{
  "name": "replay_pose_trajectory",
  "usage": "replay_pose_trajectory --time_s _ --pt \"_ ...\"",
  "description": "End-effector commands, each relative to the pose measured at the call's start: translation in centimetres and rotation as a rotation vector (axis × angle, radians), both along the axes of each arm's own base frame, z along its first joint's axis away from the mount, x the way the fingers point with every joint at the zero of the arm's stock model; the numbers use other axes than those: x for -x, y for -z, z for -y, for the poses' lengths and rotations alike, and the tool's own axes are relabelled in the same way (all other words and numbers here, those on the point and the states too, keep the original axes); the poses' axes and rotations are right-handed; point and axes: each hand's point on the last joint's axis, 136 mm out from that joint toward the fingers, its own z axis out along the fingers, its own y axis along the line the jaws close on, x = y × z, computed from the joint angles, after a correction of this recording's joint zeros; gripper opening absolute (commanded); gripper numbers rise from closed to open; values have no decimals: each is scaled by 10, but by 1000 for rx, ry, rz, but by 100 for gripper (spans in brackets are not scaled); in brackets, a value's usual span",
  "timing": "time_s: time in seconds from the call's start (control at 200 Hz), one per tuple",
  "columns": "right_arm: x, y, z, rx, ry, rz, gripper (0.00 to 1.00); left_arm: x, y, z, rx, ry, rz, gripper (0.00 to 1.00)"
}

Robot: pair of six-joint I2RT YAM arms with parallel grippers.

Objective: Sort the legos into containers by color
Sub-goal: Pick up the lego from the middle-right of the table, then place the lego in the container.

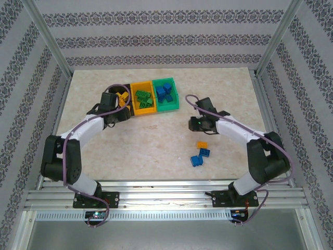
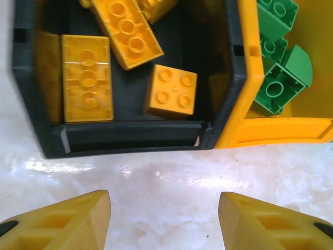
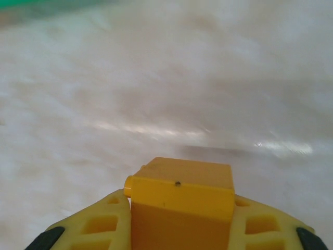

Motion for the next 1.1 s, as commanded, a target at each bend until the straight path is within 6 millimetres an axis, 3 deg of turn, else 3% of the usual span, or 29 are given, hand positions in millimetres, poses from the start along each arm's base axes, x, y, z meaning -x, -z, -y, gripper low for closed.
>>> replay_pose_trajectory --time_s 0.0,0.25,0.425,0.64,0.744,0.834,0.909,1.094 --pt "-22 -28 -61 -76 -140 66 23 -4 -27 -15 79 -62 115 57" --pt "-68 -72 -193 -210 -349 166 23 24 -15 -46 180 -148 93 57" --pt "-98 -89 -253 -279 -405 232 25 39 -13 -50 180 -149 82 56" --pt "-130 -103 -317 -331 -440 363 31 42 -12 -49 186 -147 77 57" --pt "-156 -104 -333 -348 -403 427 51 40 -15 -46 207 -137 78 56" --pt "-169 -108 -332 -435 -368 405 58 41 -17 -44 212 -126 70 57" --pt "-169 -116 -329 -502 -369 374 64 43 -19 -44 207 -117 75 57" --pt "-143 -131 -318 -459 -442 386 64 43 -13 -33 251 -66 90 56"
